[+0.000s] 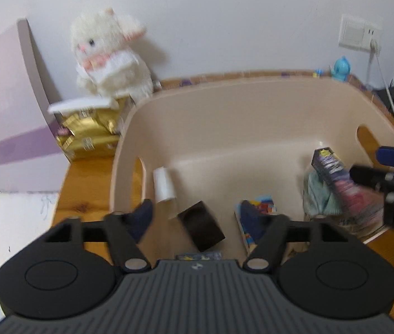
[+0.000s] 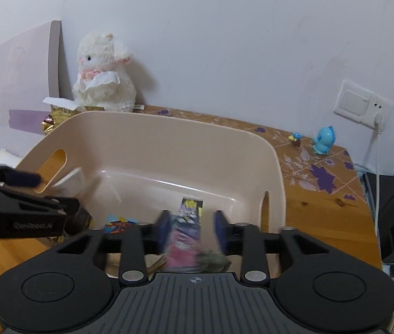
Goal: Organize objects
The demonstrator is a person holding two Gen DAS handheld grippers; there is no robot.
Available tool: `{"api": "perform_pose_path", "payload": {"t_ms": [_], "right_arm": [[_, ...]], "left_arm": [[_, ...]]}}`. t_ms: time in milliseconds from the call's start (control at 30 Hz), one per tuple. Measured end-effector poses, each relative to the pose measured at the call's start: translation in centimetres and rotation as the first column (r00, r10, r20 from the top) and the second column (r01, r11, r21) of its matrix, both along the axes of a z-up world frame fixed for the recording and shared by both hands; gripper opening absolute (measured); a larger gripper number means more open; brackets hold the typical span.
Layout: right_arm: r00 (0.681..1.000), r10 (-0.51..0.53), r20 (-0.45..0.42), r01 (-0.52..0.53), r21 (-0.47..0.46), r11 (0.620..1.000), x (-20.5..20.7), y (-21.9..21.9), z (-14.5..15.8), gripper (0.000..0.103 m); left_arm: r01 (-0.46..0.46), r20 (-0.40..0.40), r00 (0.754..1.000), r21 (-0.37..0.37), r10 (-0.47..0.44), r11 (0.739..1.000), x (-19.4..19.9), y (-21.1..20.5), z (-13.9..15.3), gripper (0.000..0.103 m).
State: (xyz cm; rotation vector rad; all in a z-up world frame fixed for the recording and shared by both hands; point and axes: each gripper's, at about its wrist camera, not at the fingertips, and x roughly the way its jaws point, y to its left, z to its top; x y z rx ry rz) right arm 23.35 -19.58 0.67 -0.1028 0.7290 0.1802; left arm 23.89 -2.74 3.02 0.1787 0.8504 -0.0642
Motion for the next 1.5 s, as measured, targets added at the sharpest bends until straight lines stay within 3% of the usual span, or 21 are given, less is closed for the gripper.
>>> {"api": "perform_pose_path", "payload": {"t_ms": [200,333,600,967,1133,1267,1500], "right_arm": [[0.999,-0.007,0.054,0.005,0.038,0.999,-2.7,-1.2,2.4,0.079],[0.997,-0.01,0.07,0.007,0.049,0.999,-4.7,-1.5,3.7,0.098],[0.997,0.016,0.08,-0.019,0.037,0.999,-9.0,-1.3,5.2,0.103],[0.999,0.005,0.045,-0.008,0.065,0.998,-13.5,-1.5,4.8,0.103],[0.999,-0.02,0.042,0.017,0.082,0.997,-15.3,-2.3,4.5,0.103],[0.999,-0.026,0.03,0.024,0.066,0.998,-16.6,-2.2,4.0,0.103],[0.999,0.001,0.041,-0.003,0.04,0.999,-18.6,-1.8,4.4,0.103]], "left_arm": [[0.022,0.074,0.997,0.015,-0.023,1.0,-2.2,0.2,2.7,0.087],[0.024,0.103,0.994,0.017,-0.025,1.0,-4.0,0.6,3.6,0.089],[0.011,0.104,0.995,-0.039,-0.007,0.999,-8.1,1.9,4.3,0.089],[-0.009,0.112,0.994,-0.1,0.02,0.995,-14.0,3.2,4.8,0.095],[-0.022,0.131,0.991,-0.058,0.03,0.998,-16.2,3.1,4.8,0.1],[-0.023,0.137,0.99,-0.091,0.036,0.996,-18.1,3.5,4.8,0.1],[-0.018,0.148,0.989,-0.087,0.031,0.996,-19.8,3.5,5.5,0.1]]}}
